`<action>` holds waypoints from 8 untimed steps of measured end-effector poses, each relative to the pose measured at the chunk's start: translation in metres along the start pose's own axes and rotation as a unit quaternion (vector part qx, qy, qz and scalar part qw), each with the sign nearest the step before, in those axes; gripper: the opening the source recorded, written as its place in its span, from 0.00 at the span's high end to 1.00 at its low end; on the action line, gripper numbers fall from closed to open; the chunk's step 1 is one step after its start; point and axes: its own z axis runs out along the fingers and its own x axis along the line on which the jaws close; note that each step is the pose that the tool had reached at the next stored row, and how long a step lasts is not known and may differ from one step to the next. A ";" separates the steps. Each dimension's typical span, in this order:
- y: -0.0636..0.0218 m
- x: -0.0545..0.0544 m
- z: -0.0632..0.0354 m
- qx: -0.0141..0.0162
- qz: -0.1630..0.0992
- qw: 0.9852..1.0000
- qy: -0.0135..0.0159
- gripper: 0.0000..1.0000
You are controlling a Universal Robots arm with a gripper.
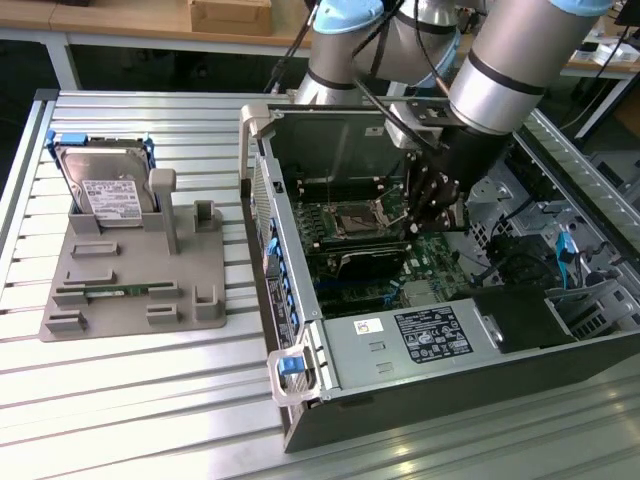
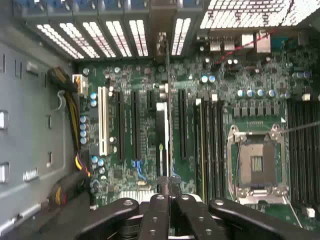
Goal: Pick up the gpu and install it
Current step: 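Insert the gpu into the slot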
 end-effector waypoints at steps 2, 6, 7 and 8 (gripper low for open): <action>0.0015 0.000 -0.0183 0.000 0.000 1.000 0.000 0.89; 0.0016 0.000 -0.0193 0.000 0.000 1.000 0.000 0.89; 0.0016 0.000 -0.0193 0.000 0.000 1.000 0.000 0.89; 0.0016 0.000 -0.0194 0.000 0.000 1.000 0.000 0.89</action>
